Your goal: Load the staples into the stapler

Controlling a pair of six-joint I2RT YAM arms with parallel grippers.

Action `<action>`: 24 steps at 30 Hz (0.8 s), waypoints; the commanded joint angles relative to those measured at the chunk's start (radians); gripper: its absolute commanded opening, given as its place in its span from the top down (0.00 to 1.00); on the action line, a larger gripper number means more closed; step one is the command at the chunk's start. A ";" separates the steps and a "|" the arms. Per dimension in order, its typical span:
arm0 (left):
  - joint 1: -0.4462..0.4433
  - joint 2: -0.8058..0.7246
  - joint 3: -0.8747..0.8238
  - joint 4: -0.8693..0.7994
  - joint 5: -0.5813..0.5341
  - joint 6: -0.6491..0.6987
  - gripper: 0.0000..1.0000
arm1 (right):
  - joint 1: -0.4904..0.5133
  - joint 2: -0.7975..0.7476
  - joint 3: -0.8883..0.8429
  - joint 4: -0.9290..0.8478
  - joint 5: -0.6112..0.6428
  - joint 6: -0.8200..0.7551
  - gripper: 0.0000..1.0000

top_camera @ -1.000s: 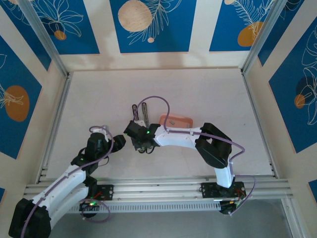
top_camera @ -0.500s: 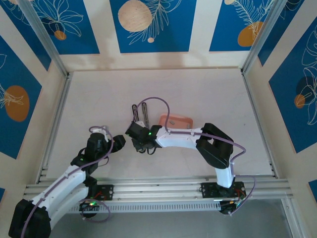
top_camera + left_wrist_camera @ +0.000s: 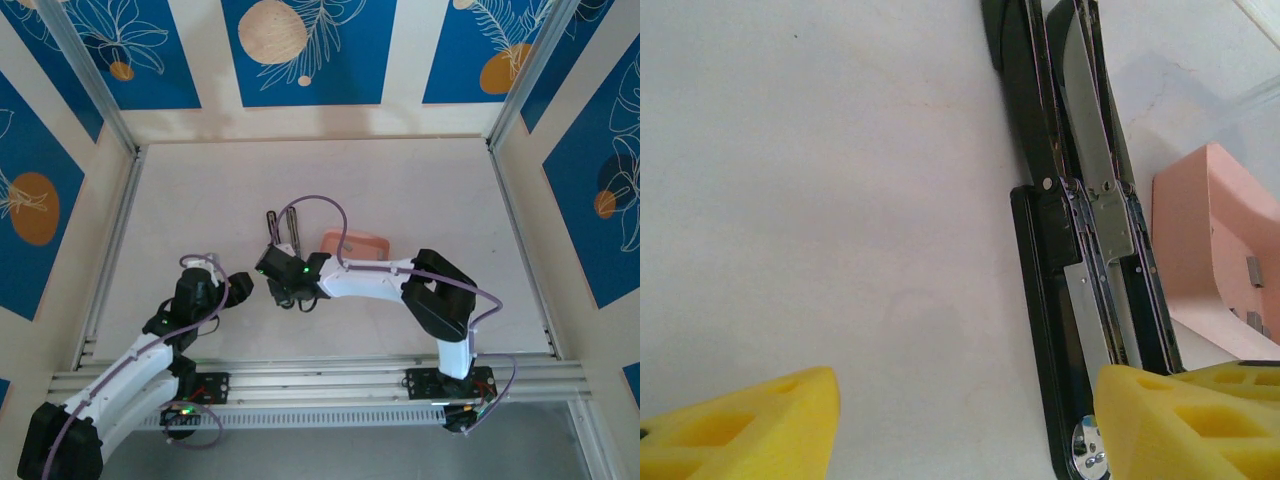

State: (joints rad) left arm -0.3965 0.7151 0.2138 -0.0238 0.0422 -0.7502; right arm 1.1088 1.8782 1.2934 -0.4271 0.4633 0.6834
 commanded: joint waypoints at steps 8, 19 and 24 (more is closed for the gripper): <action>0.013 -0.003 -0.010 -0.002 -0.016 0.011 0.32 | 0.002 -0.020 0.016 -0.047 0.002 0.080 0.88; 0.012 -0.003 -0.011 0.002 -0.020 0.011 0.32 | 0.001 0.015 0.047 -0.065 -0.014 0.062 0.88; 0.012 -0.002 -0.013 0.005 -0.020 0.012 0.32 | 0.006 0.012 0.047 -0.056 -0.015 0.051 0.88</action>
State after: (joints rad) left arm -0.3962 0.7155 0.2138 -0.0238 0.0391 -0.7502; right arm 1.1088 1.8782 1.3167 -0.4721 0.4629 0.7376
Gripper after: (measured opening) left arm 0.683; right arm 0.122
